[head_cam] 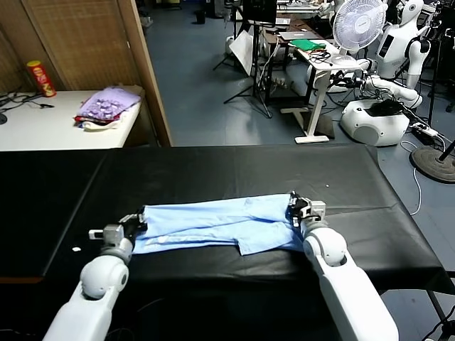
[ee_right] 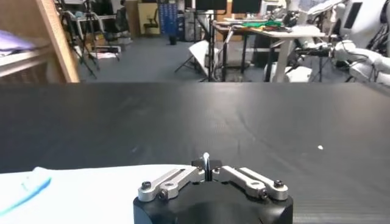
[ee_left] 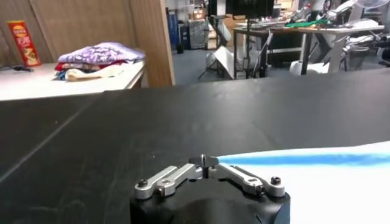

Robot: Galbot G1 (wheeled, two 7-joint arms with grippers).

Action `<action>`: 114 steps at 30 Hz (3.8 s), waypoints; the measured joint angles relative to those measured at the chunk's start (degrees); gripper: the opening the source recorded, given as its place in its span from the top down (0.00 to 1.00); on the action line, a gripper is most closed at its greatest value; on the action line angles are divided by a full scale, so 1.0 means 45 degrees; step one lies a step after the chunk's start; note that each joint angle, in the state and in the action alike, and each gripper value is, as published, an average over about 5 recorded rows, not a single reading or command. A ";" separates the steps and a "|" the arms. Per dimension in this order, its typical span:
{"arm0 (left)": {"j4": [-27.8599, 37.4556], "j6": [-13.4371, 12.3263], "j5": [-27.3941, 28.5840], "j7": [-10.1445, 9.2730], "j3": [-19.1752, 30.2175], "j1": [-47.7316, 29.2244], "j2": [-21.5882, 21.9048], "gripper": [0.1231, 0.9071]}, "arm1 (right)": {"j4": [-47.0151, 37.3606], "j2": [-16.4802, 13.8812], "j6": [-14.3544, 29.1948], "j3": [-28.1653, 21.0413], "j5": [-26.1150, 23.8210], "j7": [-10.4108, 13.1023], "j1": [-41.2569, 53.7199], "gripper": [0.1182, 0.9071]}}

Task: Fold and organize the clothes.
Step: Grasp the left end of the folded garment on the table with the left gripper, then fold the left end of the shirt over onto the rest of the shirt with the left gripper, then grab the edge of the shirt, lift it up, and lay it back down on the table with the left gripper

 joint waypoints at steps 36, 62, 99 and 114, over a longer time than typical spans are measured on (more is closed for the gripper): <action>-0.2809 0.0863 -0.2150 -0.0456 -0.1748 0.3129 -0.2085 0.79 | 0.2670 -0.1126 -0.0472 0.0354 0.1359 -0.0174 -0.0803 0.14; -0.2585 0.0549 0.3207 0.0552 -0.3809 0.3775 0.2324 0.96 | 0.4430 -0.0861 -0.1159 0.1329 0.1329 0.0200 -0.1974 0.14; -0.3889 0.0925 0.1768 -0.0126 0.3588 0.1378 -0.3423 0.95 | 0.4715 -0.0601 -0.1233 0.1222 0.0283 -0.0099 -0.2844 0.14; -0.4120 -0.1231 0.2338 0.1263 0.3509 0.1739 -0.3596 0.16 | 0.3933 -0.0694 -0.1224 -0.0645 0.0246 -0.1361 -0.1294 0.14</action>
